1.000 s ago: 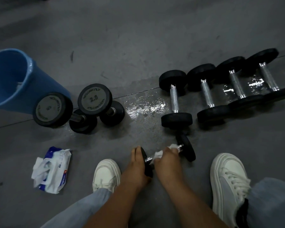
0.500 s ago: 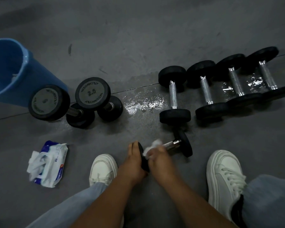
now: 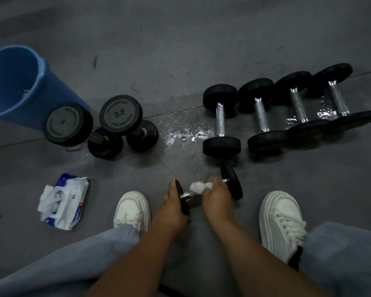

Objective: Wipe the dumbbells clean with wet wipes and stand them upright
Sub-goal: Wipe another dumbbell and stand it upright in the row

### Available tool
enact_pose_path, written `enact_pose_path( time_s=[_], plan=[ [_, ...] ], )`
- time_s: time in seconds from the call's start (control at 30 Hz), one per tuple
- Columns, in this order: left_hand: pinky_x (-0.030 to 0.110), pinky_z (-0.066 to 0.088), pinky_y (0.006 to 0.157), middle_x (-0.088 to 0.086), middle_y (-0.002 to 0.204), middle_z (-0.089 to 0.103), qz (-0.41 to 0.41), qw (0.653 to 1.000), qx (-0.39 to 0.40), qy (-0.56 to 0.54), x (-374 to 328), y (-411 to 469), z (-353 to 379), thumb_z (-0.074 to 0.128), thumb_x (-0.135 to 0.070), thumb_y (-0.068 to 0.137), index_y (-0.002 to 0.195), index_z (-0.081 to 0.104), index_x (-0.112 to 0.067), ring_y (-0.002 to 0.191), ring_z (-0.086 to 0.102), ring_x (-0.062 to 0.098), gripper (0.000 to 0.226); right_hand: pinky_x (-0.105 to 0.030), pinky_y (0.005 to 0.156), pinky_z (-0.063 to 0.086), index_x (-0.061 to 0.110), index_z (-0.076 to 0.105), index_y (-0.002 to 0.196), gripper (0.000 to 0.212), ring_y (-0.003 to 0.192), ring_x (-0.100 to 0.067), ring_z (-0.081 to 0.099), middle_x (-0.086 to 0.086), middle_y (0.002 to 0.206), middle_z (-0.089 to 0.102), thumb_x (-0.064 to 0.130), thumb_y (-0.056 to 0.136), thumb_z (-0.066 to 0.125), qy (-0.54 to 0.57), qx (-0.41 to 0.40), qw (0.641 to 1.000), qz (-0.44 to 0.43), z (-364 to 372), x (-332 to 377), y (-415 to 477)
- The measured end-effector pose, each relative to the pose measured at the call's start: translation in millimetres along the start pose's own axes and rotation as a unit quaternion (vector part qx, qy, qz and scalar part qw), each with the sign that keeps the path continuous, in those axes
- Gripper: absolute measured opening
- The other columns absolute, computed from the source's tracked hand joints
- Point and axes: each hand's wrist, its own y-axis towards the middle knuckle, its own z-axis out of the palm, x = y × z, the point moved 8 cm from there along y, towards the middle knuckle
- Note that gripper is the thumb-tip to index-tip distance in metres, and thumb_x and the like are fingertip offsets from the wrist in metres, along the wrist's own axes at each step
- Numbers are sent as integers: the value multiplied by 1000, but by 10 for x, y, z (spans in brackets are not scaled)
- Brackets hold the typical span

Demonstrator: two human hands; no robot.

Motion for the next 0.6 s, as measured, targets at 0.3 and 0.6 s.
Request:
enact_pose_path(
  time_s=[0.3, 0.6],
  plan=[
    [29, 30, 115, 3, 155, 34, -1, 996, -1, -89, -85, -317, 83, 65, -15, 91, 158, 2, -18, 139, 39, 18, 93, -24, 93, 39, 11, 49, 130, 39, 115, -26, 52, -12, 126, 52, 19, 92, 52, 26, 115, 992, 49, 246, -166, -404],
    [28, 35, 104, 14, 155, 37, -42, 997, 37, -51, -98, -660, 174, 48, 0, 94, 157, -7, -25, 132, 48, 28, 88, -27, 81, 45, 17, 58, 101, 13, 101, -29, 60, -12, 109, 62, 14, 90, 52, -15, 114, 993, 25, 145, -326, -464]
  ],
)
